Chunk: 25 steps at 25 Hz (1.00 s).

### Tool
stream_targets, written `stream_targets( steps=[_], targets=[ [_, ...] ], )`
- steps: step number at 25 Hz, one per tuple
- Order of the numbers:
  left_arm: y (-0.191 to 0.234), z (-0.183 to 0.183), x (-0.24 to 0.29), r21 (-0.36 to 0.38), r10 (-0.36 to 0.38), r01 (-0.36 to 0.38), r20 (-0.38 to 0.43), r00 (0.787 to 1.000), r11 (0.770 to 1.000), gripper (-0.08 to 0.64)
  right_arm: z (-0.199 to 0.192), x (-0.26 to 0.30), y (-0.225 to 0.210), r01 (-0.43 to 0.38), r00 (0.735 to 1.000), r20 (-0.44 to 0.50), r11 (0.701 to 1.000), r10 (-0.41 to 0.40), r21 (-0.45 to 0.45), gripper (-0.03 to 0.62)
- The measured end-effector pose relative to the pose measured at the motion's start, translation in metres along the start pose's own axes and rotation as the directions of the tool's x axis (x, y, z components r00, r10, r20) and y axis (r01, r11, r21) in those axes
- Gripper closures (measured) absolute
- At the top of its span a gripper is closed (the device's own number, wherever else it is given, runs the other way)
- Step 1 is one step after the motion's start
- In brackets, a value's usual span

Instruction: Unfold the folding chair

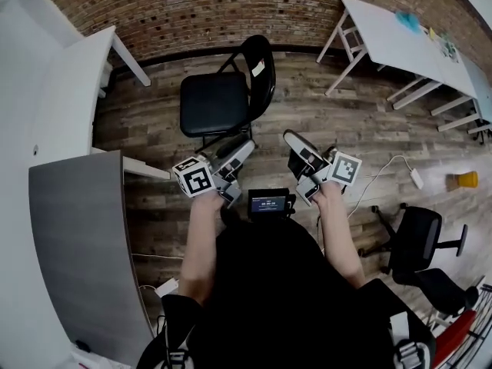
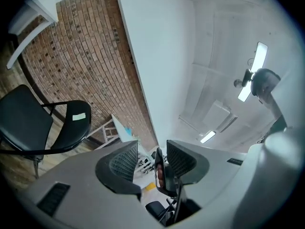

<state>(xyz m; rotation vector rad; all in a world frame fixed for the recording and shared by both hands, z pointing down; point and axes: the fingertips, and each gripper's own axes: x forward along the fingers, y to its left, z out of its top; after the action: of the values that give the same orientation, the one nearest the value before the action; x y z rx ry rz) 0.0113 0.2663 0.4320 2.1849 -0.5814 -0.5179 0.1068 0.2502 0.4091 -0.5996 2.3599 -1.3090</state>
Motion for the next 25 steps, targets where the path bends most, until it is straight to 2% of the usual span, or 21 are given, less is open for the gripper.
stream_targets(
  steps=[6,11,18,25],
  targets=[
    [-0.002,-0.006,0.010,-0.003,0.011,-0.011,-0.040,0.999,1.000,0.365,0.001,-0.006,-0.004,-0.017,1.000,0.012,0.999,0.017,0.028,0.459],
    [-0.037,-0.049,0.050,0.031,0.053,-0.051,-0.058,0.997,0.998,0.365,0.013,-0.067,-0.007,-0.059,0.998,0.000,0.997,0.059,0.051,0.459],
    [-0.061,-0.078,0.067,0.052,0.100,-0.096,-0.079,0.992,0.994,0.365,0.010,-0.090,-0.009,-0.111,0.993,-0.035,0.987,0.116,0.112,0.459],
    [-0.070,-0.080,0.073,0.074,0.104,-0.097,-0.099,0.990,0.993,0.366,0.013,-0.095,0.001,-0.144,0.989,-0.031,0.984,0.148,0.101,0.459]
  ],
)
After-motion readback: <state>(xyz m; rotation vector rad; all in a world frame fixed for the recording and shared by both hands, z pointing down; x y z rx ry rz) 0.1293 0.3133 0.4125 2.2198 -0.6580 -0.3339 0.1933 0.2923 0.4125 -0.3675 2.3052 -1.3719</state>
